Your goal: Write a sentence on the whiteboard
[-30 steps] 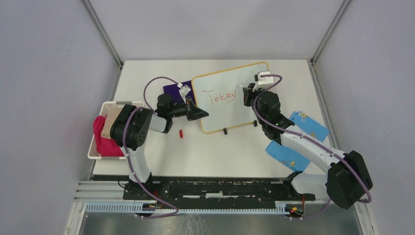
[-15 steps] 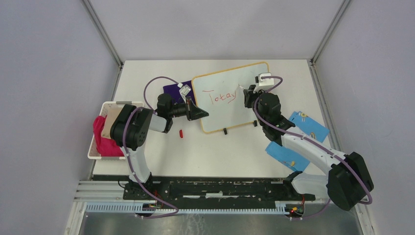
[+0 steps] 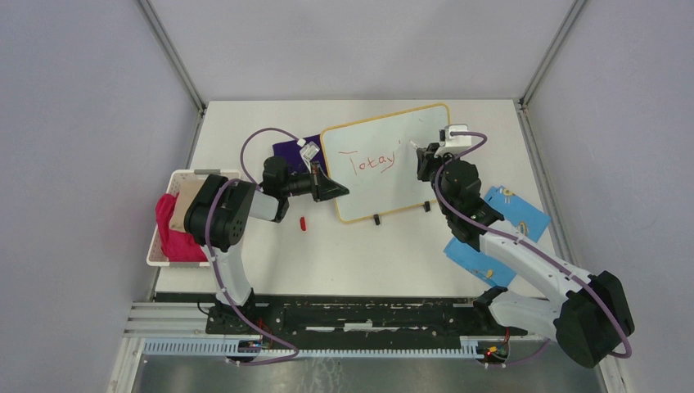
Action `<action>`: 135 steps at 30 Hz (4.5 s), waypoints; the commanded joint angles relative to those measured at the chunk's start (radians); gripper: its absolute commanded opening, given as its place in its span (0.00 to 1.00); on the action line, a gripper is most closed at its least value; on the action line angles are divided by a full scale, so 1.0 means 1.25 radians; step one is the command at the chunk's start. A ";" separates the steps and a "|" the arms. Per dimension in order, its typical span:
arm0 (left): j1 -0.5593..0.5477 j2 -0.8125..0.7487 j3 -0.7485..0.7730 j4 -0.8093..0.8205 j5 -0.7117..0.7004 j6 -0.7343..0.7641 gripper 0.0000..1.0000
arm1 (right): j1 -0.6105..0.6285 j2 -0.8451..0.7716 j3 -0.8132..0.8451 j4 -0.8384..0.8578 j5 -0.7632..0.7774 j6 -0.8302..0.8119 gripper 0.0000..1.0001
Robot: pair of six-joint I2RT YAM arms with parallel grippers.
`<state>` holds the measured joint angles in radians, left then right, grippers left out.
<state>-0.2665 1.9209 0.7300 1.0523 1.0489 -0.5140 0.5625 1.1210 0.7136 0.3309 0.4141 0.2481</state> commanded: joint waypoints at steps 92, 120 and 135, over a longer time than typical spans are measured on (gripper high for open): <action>-0.014 -0.015 0.016 -0.140 -0.069 0.092 0.02 | -0.031 0.027 -0.014 -0.040 -0.127 -0.007 0.00; -0.016 -0.015 0.026 -0.183 -0.076 0.116 0.02 | 0.329 -0.153 -0.095 -0.055 0.111 -0.230 0.00; -0.016 -0.012 0.030 -0.195 -0.077 0.124 0.02 | 0.371 -0.025 -0.232 0.236 0.081 -0.147 0.00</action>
<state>-0.2813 1.8908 0.7605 0.9089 1.0420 -0.4278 1.0233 1.0733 0.4362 0.4297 0.5240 0.0105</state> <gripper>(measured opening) 0.153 0.179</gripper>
